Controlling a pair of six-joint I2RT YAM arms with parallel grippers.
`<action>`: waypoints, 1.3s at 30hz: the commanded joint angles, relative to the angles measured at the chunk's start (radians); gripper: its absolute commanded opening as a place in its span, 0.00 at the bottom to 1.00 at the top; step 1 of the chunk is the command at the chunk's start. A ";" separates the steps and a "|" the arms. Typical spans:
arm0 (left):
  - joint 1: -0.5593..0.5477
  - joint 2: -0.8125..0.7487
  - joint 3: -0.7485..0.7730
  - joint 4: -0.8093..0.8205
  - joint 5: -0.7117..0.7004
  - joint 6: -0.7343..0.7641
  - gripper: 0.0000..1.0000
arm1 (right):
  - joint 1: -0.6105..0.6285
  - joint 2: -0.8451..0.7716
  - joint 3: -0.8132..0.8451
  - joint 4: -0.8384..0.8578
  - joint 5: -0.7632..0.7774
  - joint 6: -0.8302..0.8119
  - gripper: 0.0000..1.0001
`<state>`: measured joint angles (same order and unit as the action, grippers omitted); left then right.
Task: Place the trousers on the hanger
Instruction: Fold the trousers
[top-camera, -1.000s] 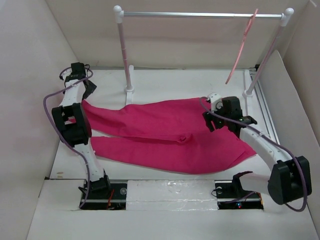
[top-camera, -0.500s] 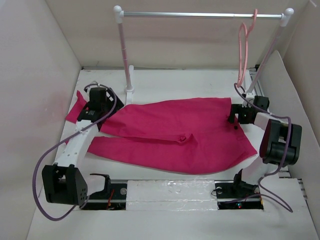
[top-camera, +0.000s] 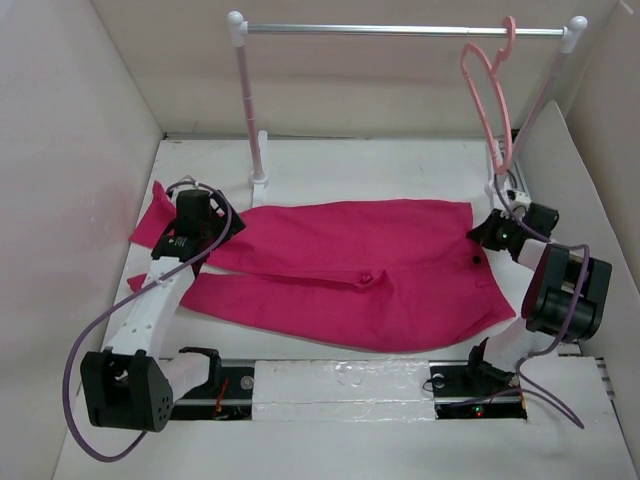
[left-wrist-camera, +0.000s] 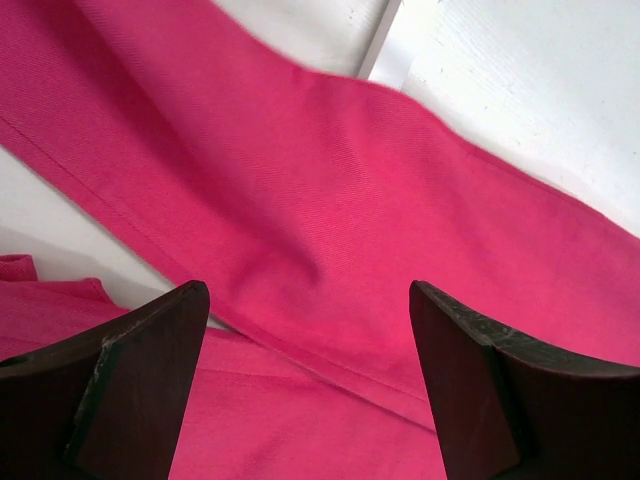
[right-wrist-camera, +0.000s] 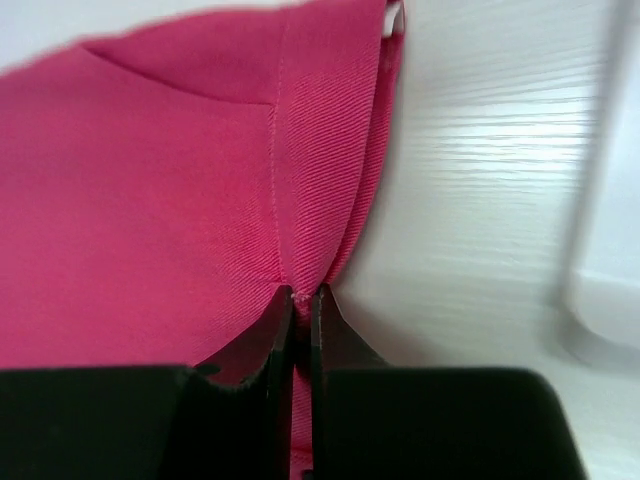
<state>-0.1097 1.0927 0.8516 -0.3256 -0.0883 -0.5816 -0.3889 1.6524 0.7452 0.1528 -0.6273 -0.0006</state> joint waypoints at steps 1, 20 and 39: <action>0.005 0.016 0.030 0.023 -0.005 0.023 0.77 | -0.106 -0.132 0.035 0.041 0.009 0.079 0.00; 0.076 -0.025 0.072 -0.162 -0.252 -0.044 0.74 | 0.053 -0.438 0.043 -0.349 0.207 -0.081 0.62; 0.242 -0.039 -0.140 -0.296 -0.130 -0.385 0.73 | 1.067 -0.826 -0.135 -0.516 0.407 -0.029 0.53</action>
<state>0.1310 1.0885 0.7570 -0.6327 -0.2367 -0.8982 0.6697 0.8242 0.5449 -0.3355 -0.2642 -0.0006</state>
